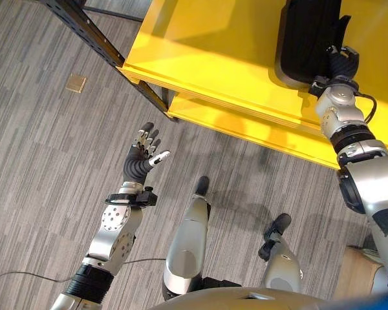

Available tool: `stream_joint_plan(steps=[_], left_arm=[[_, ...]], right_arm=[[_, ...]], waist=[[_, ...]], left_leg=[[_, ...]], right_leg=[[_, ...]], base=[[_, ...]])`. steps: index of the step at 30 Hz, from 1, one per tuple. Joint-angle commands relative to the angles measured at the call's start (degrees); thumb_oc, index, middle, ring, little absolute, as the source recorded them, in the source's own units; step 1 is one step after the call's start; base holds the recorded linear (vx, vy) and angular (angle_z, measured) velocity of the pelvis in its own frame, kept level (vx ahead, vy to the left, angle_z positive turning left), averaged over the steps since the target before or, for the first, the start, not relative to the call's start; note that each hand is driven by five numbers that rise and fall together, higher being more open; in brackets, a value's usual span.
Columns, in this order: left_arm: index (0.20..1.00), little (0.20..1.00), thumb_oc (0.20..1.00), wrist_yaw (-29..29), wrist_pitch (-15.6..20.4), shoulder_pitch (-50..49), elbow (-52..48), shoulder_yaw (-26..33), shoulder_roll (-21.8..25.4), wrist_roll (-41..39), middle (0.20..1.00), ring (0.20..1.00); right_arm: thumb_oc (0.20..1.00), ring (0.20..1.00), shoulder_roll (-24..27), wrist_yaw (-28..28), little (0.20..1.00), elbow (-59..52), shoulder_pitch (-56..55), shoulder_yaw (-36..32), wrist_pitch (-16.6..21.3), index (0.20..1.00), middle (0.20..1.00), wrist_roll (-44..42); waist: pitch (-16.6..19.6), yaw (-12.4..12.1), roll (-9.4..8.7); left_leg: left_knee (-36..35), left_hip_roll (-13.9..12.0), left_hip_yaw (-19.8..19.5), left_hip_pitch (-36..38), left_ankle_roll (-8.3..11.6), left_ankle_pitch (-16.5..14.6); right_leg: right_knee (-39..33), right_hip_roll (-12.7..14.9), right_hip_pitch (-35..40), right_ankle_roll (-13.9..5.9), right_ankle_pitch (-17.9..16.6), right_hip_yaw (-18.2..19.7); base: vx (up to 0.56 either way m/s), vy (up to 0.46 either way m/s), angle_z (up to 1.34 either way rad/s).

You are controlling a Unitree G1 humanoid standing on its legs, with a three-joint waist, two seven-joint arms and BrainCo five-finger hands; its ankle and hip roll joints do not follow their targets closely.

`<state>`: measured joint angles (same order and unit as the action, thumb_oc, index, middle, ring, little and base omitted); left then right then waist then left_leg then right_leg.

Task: Move parts from the plastic box to the shelf.

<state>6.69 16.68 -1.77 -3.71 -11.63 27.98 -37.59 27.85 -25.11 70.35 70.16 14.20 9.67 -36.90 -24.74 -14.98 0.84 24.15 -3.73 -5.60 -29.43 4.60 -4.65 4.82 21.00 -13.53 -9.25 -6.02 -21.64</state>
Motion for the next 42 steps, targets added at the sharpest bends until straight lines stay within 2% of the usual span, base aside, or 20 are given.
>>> stream_joint_plan(steps=[1, 9, 34, 35, 36, 42], left_arm=[[1.000, 1.000, 1.000, 0.78, 3.73, -1.21, -5.79, -0.05, 2.16, -0.02, 1.000, 1.000], [1.000, 1.000, 1.000, 1.02, 4.29, -0.33, -5.04, -1.17, 2.05, -0.47, 1.000, 1.000], [1.000, 1.000, 1.000, 1.77, 5.42, -0.53, -5.43, -1.04, 3.40, -1.38, 1.000, 1.000], [1.000, 1.000, 1.000, 1.73, 5.47, -0.53, -5.50, -1.16, 3.55, -1.48, 1.000, 1.000], [1.000, 1.000, 1.000, 1.71, 5.50, -0.56, -5.48, -1.14, 3.60, -1.48, 1.000, 1.000], [1.000, 1.000, 1.000, 1.82, 5.68, -0.49, -5.41, -0.91, 3.80, -1.46, 1.000, 1.000]], right_arm=[[0.200, 0.200, 3.70, 0.16, 0.200, 0.45, 4.66, 1.84, 2.53, 0.200, 0.200, -1.59], [0.200, 0.200, 3.18, 0.32, 0.200, 3.26, 3.43, 0.44, 2.36, 0.200, 0.200, -2.81], [0.200, 0.200, 6.61, -0.65, 0.200, 7.36, 6.78, -0.66, 2.84, 0.200, 0.200, -6.07], [0.473, 0.473, 6.49, -0.54, 0.473, 7.42, 6.94, -0.18, 2.63, 0.473, 0.473, -5.58], [1.000, 1.000, 6.45, -0.45, 1.000, 7.44, 6.97, -0.06, 2.59, 1.000, 1.000, -5.54], [1.000, 1.000, 6.13, -0.73, 1.000, 7.57, 7.68, 0.15, 3.04, 1.000, 1.000, -6.09]], waist=[[1.23, 0.45, 0.53], [0.57, 0.65, 1.06], [0.12, 1.04, 1.55], [-0.05, 1.08, 1.52], [-0.10, 1.06, 1.53], [-0.28, 1.12, 1.50]], left_leg=[[-2.77, -0.76, 1.02, -1.55, -0.39, 0.64], [-2.66, -0.82, 1.07, -1.90, -0.56, 0.61], [-2.87, -0.27, 1.16, -2.71, -0.87, 0.55], [-2.86, -0.25, 1.12, -2.73, -0.97, 0.51], [-2.86, -0.24, 1.12, -2.75, -0.99, 0.51], [-3.00, -0.28, 1.30, -2.68, -1.07, 0.50]], right_leg=[[7.00, 1.05, 4.58, -0.28, 6.78, 1.92], [6.88, 0.78, 4.09, -0.21, 6.86, 2.05], [6.44, 0.76, 3.84, -0.46, 6.64, 1.73], [6.45, 0.73, 3.71, -0.50, 6.50, 1.79], [6.40, 0.72, 3.73, -0.51, 6.47, 1.81], [6.39, 0.60, 3.66, -0.48, 6.44, 1.98]], base=[[0.00, 0.000, 0.00], [0.00, 0.000, 0.00], [0.00, 0.000, 0.00], [0.00, 0.000, 0.00], [0.00, 0.000, 0.00], [0.00, 0.000, 0.00]])
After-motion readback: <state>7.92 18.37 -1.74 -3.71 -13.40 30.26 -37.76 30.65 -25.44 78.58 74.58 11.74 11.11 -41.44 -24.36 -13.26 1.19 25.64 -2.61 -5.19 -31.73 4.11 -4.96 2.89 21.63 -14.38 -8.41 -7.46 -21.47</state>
